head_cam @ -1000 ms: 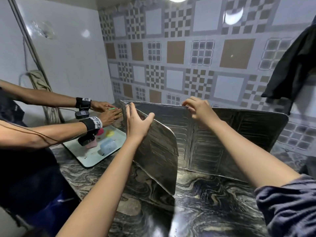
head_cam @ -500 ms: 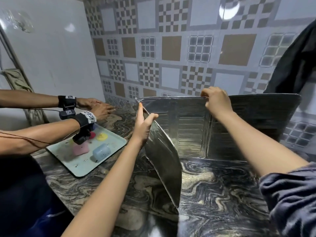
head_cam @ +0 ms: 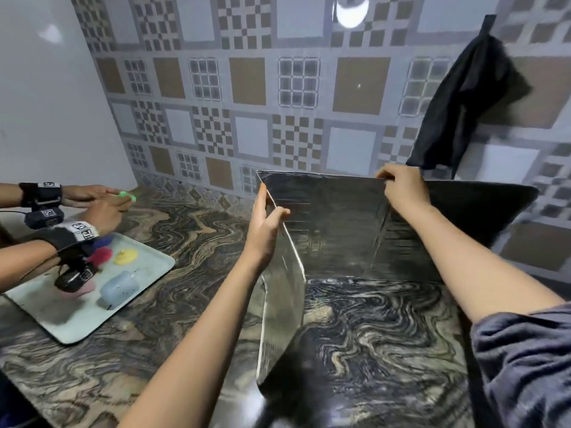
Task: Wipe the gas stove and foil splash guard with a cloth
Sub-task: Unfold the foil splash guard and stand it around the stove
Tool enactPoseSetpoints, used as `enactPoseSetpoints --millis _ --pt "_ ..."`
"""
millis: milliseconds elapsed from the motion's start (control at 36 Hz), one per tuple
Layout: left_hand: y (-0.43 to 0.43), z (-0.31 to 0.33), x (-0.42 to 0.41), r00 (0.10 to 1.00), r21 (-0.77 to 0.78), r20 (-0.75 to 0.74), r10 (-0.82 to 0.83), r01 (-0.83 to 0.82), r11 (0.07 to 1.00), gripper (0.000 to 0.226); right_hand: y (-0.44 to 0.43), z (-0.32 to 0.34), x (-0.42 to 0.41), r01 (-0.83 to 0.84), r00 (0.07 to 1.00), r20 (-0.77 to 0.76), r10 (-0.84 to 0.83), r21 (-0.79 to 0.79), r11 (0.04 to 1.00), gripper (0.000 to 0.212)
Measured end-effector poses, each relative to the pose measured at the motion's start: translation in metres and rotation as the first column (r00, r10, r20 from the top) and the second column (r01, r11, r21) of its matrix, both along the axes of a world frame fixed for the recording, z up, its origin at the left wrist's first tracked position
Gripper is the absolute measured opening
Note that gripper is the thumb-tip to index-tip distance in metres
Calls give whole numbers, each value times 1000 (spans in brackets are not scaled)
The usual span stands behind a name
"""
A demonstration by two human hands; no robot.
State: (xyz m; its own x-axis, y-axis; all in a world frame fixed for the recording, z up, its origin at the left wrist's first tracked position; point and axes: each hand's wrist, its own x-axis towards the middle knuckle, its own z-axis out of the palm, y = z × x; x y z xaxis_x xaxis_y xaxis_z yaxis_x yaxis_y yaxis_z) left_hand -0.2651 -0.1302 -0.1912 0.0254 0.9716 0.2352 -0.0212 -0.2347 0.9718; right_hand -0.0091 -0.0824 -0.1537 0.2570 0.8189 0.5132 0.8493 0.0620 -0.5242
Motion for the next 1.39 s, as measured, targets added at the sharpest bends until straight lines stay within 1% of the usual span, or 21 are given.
enactPoseSetpoints --millis 83,194,306,389,444,472,556,722,861,944,1056,1139,1250,1389 --pt "2 -3 22 999 -20 7 -47 47 999 96 -7 1 22 25 999 -21 -25 -11 1000 37" --pt "2 -3 51 995 -23 23 -99 100 995 89 -19 3 54 44 998 -37 -43 10 999 32" --pt "2 -2 78 986 -26 39 -161 162 986 87 -35 4 85 119 993 -11 -119 7 993 28" --pt "-9 9 104 973 11 72 -218 218 976 64 -45 5 112 150 988 -22 -150 -4 989 26" --pt "-12 10 120 963 22 77 -256 255 967 55 -51 6 130 161 986 -33 -161 -1 987 25" --pt "-12 9 128 961 23 78 -264 263 964 57 -55 7 138 166 986 -34 -165 4 986 25" --pt "-13 8 151 950 -22 112 -290 294 955 79 -68 10 160 182 982 -44 -181 16 983 25" --pt "-28 13 200 930 -23 172 -325 334 942 75 -95 12 207 239 971 -34 -238 22 971 24" --pt "-40 14 239 926 13 165 -340 343 939 79 -118 11 239 270 963 -21 -269 29 963 24" --pt "-40 8 260 936 25 131 -328 327 945 82 -130 10 256 266 964 -10 -266 18 964 24" --pt "-39 4 286 947 -17 107 -303 306 952 87 -142 11 277 301 954 0 -301 3 954 27" --pt "-40 5 304 942 -34 125 -313 319 947 79 -148 10 292 325 946 -5 -325 17 946 29" --pt "-54 22 324 938 -37 129 -323 330 943 67 -150 9 314 363 931 11 -364 43 931 35" --pt "-54 30 344 935 -30 157 -317 325 945 60 -145 18 338 364 925 84 -370 80 928 35"
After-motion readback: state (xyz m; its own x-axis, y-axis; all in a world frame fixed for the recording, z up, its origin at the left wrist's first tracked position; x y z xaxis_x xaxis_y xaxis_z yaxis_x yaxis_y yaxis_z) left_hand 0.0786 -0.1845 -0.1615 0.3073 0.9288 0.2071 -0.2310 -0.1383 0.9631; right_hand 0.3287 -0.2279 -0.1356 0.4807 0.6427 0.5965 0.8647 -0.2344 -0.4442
